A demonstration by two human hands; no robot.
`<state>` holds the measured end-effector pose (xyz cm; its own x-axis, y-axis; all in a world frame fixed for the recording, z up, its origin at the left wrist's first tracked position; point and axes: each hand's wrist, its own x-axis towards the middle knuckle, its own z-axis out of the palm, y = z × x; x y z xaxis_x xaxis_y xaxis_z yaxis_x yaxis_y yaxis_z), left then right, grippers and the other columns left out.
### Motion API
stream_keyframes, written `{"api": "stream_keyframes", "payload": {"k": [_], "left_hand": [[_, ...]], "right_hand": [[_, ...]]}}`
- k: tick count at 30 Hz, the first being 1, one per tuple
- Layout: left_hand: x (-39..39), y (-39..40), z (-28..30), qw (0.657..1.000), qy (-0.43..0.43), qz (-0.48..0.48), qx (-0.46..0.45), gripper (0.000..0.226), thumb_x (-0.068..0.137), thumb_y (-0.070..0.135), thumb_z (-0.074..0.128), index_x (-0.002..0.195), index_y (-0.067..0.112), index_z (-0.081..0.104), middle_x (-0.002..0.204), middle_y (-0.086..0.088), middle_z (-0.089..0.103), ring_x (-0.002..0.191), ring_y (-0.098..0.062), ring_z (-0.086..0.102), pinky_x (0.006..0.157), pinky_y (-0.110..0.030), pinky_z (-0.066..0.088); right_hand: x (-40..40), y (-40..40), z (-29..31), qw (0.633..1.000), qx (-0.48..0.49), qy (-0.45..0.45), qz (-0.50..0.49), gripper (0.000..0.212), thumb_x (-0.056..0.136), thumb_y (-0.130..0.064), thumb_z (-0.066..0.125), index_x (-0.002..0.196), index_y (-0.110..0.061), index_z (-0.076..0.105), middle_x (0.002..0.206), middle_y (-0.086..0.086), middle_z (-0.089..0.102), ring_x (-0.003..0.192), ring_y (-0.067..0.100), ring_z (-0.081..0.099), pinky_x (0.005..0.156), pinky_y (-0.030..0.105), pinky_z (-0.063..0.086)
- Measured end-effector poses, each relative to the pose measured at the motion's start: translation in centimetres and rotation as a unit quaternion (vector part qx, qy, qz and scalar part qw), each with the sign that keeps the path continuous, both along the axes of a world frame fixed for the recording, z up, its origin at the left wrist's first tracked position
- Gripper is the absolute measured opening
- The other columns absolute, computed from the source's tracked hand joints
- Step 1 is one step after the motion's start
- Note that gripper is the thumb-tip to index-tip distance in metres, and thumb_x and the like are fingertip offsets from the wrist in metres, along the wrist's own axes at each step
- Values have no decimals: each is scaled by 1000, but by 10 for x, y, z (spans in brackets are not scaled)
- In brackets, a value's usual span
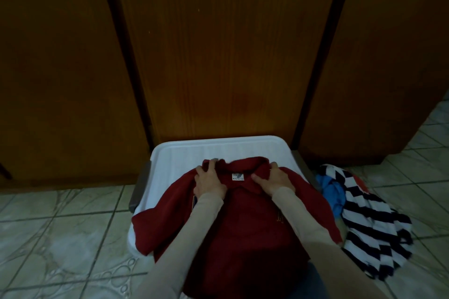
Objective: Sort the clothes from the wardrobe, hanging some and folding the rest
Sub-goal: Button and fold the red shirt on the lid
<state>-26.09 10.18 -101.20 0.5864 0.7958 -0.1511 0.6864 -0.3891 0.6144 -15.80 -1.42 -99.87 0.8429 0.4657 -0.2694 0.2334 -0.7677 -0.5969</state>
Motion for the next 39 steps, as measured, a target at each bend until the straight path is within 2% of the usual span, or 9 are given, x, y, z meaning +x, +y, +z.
{"api": "stream_keyframes", "payload": {"k": [5,10,14,20,24,29,34,37,39], "left_hand": [[-9,4,-3,990,-104,93,11,12,87,13,60,98,15,57,116,-5,52,107,-23,53,85,-33,42],[-15,14,-11,978,-173,116,-11,55,86,-5,52,134,17,38,99,-11,62,92,-26,60,78,-34,49],[-16,23,-11,985,-139,101,-14,30,83,0,56,110,13,58,111,-12,58,101,-28,58,82,-31,47],[-19,26,-16,968,-203,143,-32,8,85,3,62,93,5,64,106,-15,63,101,-27,59,83,-26,42],[-23,27,-14,935,-265,204,-119,13,87,1,59,96,0,69,103,-10,64,100,-20,56,88,-21,40],[-23,36,-7,853,-336,228,-327,28,89,-5,52,116,-6,60,122,-22,59,113,-35,56,100,-38,43],[-24,43,1,726,-387,235,-518,40,94,-2,45,134,1,45,138,-19,47,127,-32,46,80,-31,50],[-28,50,2,704,-361,246,-560,40,96,-3,43,135,3,45,137,-18,49,127,-28,47,100,-37,40],[-30,52,4,713,-349,233,-562,35,96,-2,42,131,1,49,125,-19,56,109,-29,57,93,-33,46]], "right_hand": [[2,3,1,994,-69,-82,-8,38,95,-25,50,128,-9,39,124,15,54,112,29,54,83,35,45],[6,2,4,998,-50,-31,-8,54,92,-25,54,138,-14,29,124,14,54,112,29,55,81,32,44],[6,1,1,989,-104,-102,19,77,88,-10,56,145,-20,6,108,11,58,96,24,58,77,32,43],[4,5,-5,986,-82,-145,13,31,93,-19,52,123,-11,44,125,14,43,112,27,50,80,35,44],[6,6,-7,986,9,-163,-38,22,96,-11,48,111,-2,61,116,19,56,104,30,57,80,31,45],[17,-1,-2,977,158,-38,-138,20,91,-1,54,106,3,67,112,19,64,106,34,58,91,29,43],[29,-8,8,915,269,185,-236,29,89,2,54,117,3,59,126,22,56,98,31,55,95,39,47],[28,-13,15,855,335,298,-258,38,92,4,50,130,7,45,134,22,48,113,28,52,92,39,42],[29,-15,14,818,358,356,-277,40,93,3,50,131,6,43,135,22,47,124,28,49,94,39,42]]}}
